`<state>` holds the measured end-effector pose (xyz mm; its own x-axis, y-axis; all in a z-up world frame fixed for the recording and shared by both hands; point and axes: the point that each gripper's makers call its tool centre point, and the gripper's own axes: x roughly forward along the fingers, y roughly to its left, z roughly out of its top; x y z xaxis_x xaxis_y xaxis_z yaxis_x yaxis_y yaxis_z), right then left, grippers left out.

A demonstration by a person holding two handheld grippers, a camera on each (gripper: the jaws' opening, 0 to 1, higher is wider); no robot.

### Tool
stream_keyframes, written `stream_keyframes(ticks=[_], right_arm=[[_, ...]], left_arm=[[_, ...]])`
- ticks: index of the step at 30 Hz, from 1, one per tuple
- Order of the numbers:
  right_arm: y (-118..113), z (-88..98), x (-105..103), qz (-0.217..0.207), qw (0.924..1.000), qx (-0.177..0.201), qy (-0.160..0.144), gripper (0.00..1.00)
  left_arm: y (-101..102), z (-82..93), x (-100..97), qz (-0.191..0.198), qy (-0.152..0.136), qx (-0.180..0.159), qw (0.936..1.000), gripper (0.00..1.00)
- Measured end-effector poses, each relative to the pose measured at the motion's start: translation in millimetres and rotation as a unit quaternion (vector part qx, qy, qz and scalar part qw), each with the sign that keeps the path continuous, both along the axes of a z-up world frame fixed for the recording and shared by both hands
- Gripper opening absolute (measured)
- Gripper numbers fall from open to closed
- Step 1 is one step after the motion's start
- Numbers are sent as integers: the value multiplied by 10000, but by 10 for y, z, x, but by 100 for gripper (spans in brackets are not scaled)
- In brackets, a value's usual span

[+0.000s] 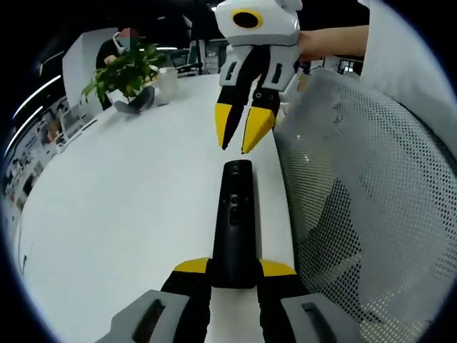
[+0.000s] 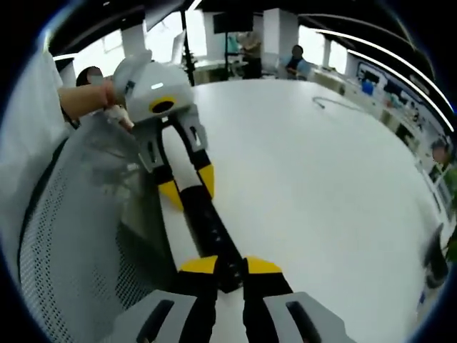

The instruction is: Press the specified remote control buttons in sequence, fully releasing each button before pressing the next.

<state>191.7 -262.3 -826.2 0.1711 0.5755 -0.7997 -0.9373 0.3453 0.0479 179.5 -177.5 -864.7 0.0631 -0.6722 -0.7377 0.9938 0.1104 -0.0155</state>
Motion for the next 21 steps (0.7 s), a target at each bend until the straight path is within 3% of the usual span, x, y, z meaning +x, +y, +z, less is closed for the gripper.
stream_keyframes(ticks=[9, 21], right_arm=[[-173, -114, -50, 172, 9990, -353, 204, 4], [-174, -236, -122, 531, 9957, -635, 408, 0]], left_arm=[[-19, 16, -1, -59, -35, -383, 9992, 24], [-29, 33, -8, -232, -68, -585, 9980, 24]])
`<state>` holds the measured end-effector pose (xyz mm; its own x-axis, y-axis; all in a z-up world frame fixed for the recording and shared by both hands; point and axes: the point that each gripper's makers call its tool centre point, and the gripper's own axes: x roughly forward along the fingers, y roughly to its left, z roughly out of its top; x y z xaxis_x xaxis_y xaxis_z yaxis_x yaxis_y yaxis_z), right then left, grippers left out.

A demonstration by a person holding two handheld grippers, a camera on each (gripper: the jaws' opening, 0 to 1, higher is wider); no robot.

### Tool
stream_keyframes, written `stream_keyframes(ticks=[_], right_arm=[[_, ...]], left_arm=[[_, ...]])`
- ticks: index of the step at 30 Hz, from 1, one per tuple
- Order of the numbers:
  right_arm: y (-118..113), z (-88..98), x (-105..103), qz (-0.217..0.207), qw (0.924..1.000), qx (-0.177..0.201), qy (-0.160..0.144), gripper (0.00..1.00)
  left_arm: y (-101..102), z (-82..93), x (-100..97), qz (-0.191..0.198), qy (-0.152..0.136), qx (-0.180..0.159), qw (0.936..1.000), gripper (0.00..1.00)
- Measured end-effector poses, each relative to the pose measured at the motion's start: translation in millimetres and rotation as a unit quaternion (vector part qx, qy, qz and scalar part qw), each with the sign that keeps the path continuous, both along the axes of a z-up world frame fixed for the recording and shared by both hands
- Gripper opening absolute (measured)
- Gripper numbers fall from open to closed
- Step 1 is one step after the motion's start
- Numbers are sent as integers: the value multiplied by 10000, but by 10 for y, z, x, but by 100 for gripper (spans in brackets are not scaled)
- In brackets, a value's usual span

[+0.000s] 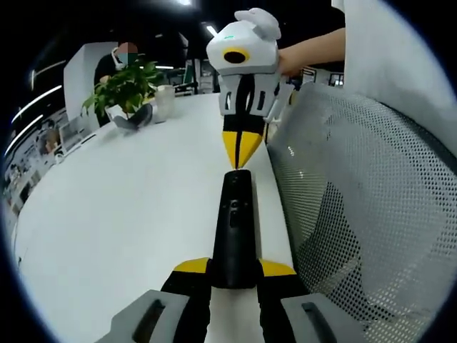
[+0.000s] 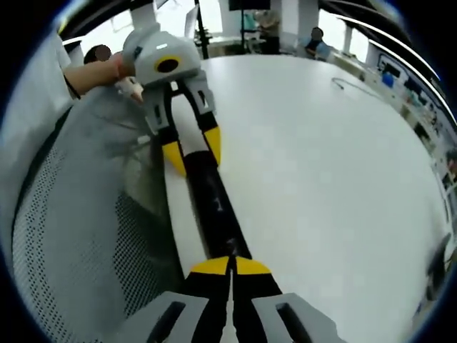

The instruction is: Press the specified remote control buttons in sequence, fully releasing each button before pressing the next.

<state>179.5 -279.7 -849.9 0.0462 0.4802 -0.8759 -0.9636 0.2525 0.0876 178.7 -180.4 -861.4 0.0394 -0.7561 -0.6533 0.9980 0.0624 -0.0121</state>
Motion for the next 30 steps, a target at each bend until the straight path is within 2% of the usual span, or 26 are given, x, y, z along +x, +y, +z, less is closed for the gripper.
stream_keyframes(ticks=[5, 10, 16, 20, 26, 27, 28, 30], right_arm=[[-11, -50, -6, 206, 9995, -229, 22, 0], [-4, -38, -3, 306, 9991, -292, -3, 0], [0, -63, 0, 758, 9939, -757, -269, 0], [13, -76, 3, 924, 9899, -1026, -323, 0], [1, -82, 11, 908, 9894, -1108, -241, 0], [0, -81, 6, 650, 9921, -1067, -143, 0], [-4, -80, 9, 602, 9922, -1080, -154, 0], [5, -83, 11, 1085, 9878, -1036, -416, 0]], left_arm=[[-1, 4, -2, -26, -12, -45, 10000, 24], [-4, 6, 3, -16, -8, -66, 10000, 24], [-2, 5, 7, 5, 2, -87, 10000, 24], [0, 5, 8, 23, 26, -103, 9999, 24], [2, 4, 7, 37, 39, -127, 9999, 24], [3, 3, 8, 35, 38, -139, 9999, 24], [3, 3, 8, 34, 38, -143, 9999, 24], [4, 3, 4, 38, 43, -176, 9998, 24]])
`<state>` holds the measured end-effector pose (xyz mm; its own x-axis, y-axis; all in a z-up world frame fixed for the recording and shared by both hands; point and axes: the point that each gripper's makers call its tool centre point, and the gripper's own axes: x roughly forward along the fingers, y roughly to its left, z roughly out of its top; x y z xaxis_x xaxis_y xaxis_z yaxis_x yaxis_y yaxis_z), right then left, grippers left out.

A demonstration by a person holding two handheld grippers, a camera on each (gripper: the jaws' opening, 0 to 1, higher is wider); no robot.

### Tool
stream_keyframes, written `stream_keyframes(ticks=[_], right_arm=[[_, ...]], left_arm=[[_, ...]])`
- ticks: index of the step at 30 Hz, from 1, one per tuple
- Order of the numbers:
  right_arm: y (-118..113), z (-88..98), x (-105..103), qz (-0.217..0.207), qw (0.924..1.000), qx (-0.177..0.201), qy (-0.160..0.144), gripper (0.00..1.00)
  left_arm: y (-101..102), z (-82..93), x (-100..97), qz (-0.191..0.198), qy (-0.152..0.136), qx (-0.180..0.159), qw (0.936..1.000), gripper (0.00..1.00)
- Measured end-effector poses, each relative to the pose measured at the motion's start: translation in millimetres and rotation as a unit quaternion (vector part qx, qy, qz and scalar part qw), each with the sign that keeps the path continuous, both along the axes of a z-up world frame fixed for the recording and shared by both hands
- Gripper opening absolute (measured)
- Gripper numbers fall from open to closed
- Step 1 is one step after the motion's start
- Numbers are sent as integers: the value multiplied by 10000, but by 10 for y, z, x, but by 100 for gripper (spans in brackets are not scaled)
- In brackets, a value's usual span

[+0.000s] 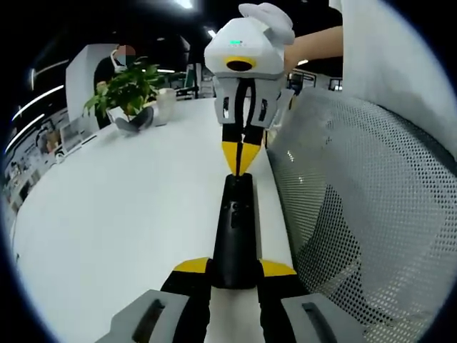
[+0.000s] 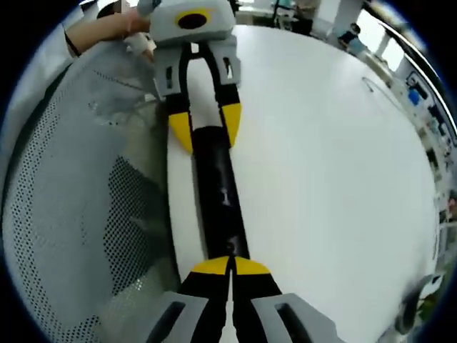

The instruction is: Press the specified remote control buttons in sequence, fully releasing each button before pressing the next.

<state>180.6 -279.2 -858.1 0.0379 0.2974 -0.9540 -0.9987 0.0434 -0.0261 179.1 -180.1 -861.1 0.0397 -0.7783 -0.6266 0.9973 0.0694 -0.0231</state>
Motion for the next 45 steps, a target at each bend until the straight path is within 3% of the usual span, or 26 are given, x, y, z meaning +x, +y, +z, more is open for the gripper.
stream_keyframes(ticks=[4, 10, 13, 15, 21, 26, 29, 36, 45], right_arm=[[-10, 6, -5, -379, 9991, 164, 29, 0], [-7, 9, -31, -160, 9980, 414, -453, 0], [0, 20, -20, -492, 9948, 658, -596, 0], [-7, 23, -28, -478, 9938, 758, -656, 0], [-3, 49, -5, -1256, 9858, 1108, -135, 0], [3, 65, 11, -1022, 9892, 1040, -142, 0], [66, 122, 31, -996, 9879, 1188, -68, 0], [108, 49, -17, -820, 9908, 1073, 94, 0], [121, 33, -20, -608, 9939, 913, -110, 0]], left_arm=[[-2, 1, 0, 1, -5, 0, 10000, 24], [-1, 2, -3, 9, -4, -18, 10000, 24], [0, 1, -4, 11, -5, -22, 10000, 24], [0, 0, -3, 10, -8, -21, 10000, 24], [1, 1, -1, 24, -14, -24, 10000, 24], [2, 1, -2, 28, -12, -19, 10000, 24], [2, 2, -2, 29, -12, -23, 10000, 24], [2, 4, -2, 34, -8, -29, 10000, 24], [1, 5, -4, 34, 4, -48, 10000, 24]])
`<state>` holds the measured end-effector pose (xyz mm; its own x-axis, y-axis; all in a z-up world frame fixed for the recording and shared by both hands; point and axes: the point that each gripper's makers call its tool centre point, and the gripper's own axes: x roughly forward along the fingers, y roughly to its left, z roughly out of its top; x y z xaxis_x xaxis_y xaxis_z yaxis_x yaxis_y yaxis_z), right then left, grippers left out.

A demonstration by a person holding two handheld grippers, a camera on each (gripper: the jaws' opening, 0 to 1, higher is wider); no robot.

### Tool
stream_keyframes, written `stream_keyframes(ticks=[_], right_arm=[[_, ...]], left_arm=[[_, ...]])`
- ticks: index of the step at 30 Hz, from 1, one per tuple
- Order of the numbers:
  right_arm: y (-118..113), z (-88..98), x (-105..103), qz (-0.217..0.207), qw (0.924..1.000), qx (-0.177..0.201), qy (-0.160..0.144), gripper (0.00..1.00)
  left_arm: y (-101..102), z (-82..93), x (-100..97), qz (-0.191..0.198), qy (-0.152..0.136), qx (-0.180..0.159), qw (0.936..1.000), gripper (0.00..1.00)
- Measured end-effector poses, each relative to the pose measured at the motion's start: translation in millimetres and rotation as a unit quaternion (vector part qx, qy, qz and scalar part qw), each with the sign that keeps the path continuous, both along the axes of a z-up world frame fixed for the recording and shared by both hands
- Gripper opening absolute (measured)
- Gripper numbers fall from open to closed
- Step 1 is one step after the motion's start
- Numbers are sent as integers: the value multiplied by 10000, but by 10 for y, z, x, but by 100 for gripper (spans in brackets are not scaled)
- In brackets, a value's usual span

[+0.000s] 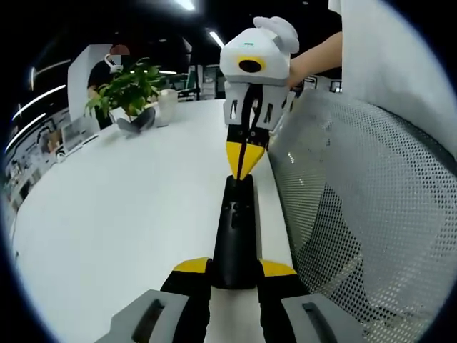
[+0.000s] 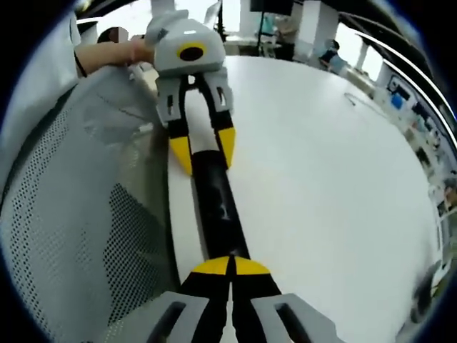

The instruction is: Press the specified remote control buttons in sequence, fully releasing each button before pressing the next.

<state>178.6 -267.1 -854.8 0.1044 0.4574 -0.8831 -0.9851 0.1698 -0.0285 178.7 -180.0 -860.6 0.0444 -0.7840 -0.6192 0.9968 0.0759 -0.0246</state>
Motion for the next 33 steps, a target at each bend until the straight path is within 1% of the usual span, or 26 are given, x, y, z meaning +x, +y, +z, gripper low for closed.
stream_keyframes(ticks=[2, 7, 9, 11, 12, 16, 18, 21, 25, 26, 30, 33], right_arm=[[-1, -4, 2, 105, 9998, -101, -100, 0], [-7, -5, 11, 91, 9996, -187, -167, 0], [-12, 3, 20, 13, 9998, -143, -102, 0], [-5, 12, 13, -262, 9996, -5, 82, 0], [-2, 20, 20, -336, 9993, 87, 133, 0], [46, 38, -6, -233, 9993, 184, 219, 0], [98, 51, 13, -92, 9997, 166, 148, 0], [153, 52, 15, -27, 9995, 194, 243, 0], [115, -6, 3, 168, 9996, -21, 218, 0], [129, 16, -1, 209, 9995, 40, 222, 0], [110, 13, -6, 241, 9993, -27, 269, 0], [115, 6, -14, 477, 9985, -199, 168, 0]], left_arm=[[0, 0, -1, -5, 0, 0, 10000, 24], [-1, 0, 0, -9, 4, -2, 10000, 24], [-2, 1, -1, -9, 3, -3, 10000, 24], [-2, 1, -1, -10, -1, -2, 10000, 24], [-2, 1, 0, -8, 0, -2, 10000, 24], [-2, 1, 2, -5, -4, -5, 10000, 24], [-2, 2, 3, -6, -3, -4, 10000, 24], [-1, 1, 5, -4, -2, -5, 10000, 24], [-2, 0, 5, -1, -1, -7, 10000, 24], [-2, -1, 6, -1, -1, -8, 10000, 24], [-2, -1, 5, -4, -1, -9, 10000, 24], [-1, 0, 5, -6, -2, -10, 10000, 24]])
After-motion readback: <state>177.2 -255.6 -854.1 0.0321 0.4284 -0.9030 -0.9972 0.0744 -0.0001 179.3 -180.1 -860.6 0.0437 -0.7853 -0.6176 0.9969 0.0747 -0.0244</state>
